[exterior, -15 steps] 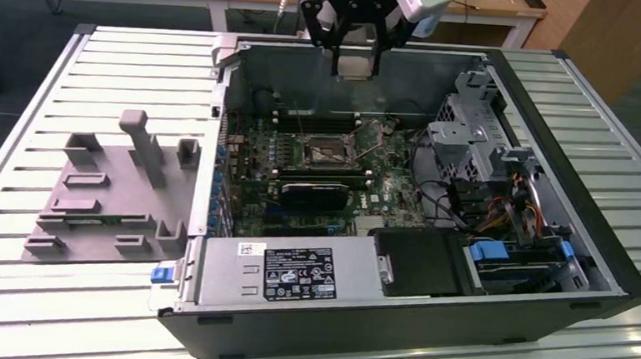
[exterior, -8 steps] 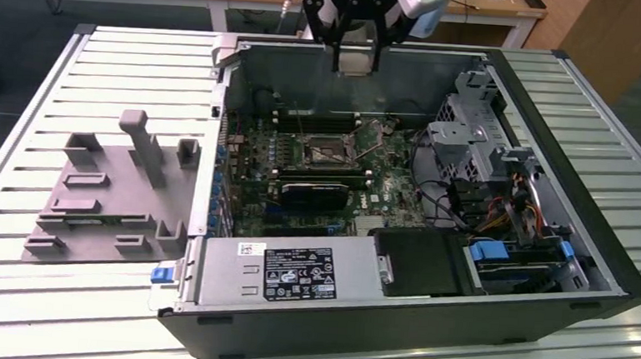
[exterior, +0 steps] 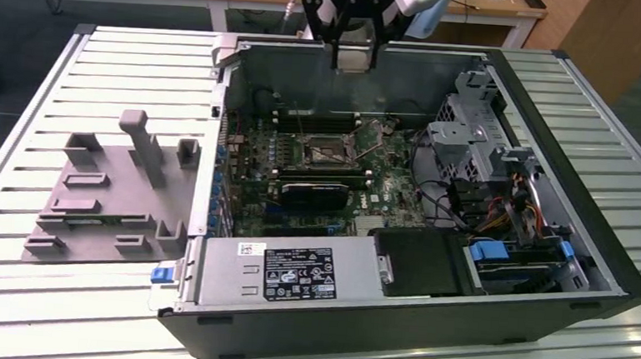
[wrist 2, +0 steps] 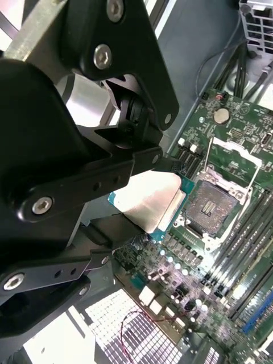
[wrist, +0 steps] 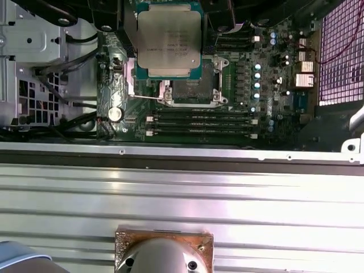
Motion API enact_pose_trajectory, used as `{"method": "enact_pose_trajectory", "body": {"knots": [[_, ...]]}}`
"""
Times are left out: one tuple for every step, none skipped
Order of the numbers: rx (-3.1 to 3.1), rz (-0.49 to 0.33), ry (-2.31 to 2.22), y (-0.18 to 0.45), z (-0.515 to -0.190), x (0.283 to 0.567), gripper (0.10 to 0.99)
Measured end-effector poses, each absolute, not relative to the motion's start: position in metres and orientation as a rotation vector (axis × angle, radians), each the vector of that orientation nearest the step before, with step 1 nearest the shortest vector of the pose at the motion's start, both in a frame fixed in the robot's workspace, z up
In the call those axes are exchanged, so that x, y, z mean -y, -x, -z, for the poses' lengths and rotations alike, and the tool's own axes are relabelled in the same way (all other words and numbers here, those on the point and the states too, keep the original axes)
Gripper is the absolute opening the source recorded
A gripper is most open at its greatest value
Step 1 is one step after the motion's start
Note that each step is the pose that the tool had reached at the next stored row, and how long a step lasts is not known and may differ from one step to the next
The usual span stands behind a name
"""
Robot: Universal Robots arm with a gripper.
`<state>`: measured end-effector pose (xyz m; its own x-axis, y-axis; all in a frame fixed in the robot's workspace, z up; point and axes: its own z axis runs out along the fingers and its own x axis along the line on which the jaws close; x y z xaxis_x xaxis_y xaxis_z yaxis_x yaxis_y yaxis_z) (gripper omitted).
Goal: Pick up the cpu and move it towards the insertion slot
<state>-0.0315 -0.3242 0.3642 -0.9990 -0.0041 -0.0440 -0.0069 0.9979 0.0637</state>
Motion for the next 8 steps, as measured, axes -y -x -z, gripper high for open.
{"method": "enact_pose_trajectory", "body": {"knots": [[-3.096,-0.099,0.008,0.0315,-0.3638,0.3234,0.537],[-3.096,-0.099,0.008,0.0314,-0.3636,0.323,0.537],[-3.096,-0.099,0.009,0.0314,-0.3635,0.323,0.537],[-3.096,-0.099,0.009,0.0314,-0.3635,0.323,0.537],[-3.096,-0.099,0.009,0.0315,-0.3635,0.3229,0.537],[-3.096,-0.099,0.009,0.0315,-0.3635,0.3228,0.537],[-3.096,-0.099,0.008,0.0315,-0.3635,0.3228,0.537],[-3.096,-0.099,0.008,0.0315,-0.3634,0.3228,0.537]]}}
